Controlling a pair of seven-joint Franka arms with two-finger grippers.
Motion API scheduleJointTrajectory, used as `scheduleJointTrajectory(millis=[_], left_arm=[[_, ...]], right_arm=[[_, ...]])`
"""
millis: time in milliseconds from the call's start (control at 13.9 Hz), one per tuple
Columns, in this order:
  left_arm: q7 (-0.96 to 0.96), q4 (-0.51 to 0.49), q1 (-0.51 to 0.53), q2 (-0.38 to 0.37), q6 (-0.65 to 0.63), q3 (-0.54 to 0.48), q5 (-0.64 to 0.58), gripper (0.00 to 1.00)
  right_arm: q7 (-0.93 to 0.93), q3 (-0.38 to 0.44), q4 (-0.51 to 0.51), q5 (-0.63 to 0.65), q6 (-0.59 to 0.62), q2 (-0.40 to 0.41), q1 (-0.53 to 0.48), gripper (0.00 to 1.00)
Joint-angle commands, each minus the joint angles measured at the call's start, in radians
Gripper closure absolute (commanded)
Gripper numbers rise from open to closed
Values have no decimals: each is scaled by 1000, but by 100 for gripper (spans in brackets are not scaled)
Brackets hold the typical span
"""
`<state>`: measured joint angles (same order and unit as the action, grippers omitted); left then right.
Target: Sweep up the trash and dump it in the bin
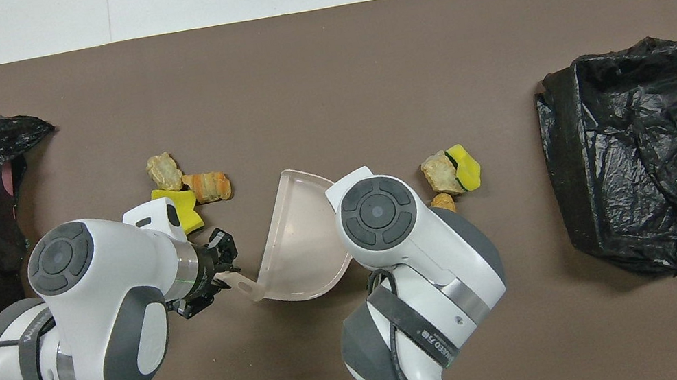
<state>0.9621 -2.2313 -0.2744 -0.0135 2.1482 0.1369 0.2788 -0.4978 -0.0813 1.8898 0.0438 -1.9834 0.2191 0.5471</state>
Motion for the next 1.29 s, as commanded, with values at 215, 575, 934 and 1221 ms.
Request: scheduleJointTrajectory(millis=[215, 575, 934, 1221], left_arm=[[-438, 21, 75, -6, -175, -48, -119, 100], [-684, 78, 75, 12, -235, -132, -240, 100], [-951, 39, 103, 4, -160, -135, -271, 100], [-1008, -4, 51, -3, -134, -132, -271, 100]], right_arm=[[163, -1, -5, -16, -6, -1, 17, 100], [162, -1, -5, 4, -14, -1, 27, 100], [154, -2, -12, 38, -44, 2, 34, 100], [154, -3, -12, 36, -48, 2, 34, 100]])
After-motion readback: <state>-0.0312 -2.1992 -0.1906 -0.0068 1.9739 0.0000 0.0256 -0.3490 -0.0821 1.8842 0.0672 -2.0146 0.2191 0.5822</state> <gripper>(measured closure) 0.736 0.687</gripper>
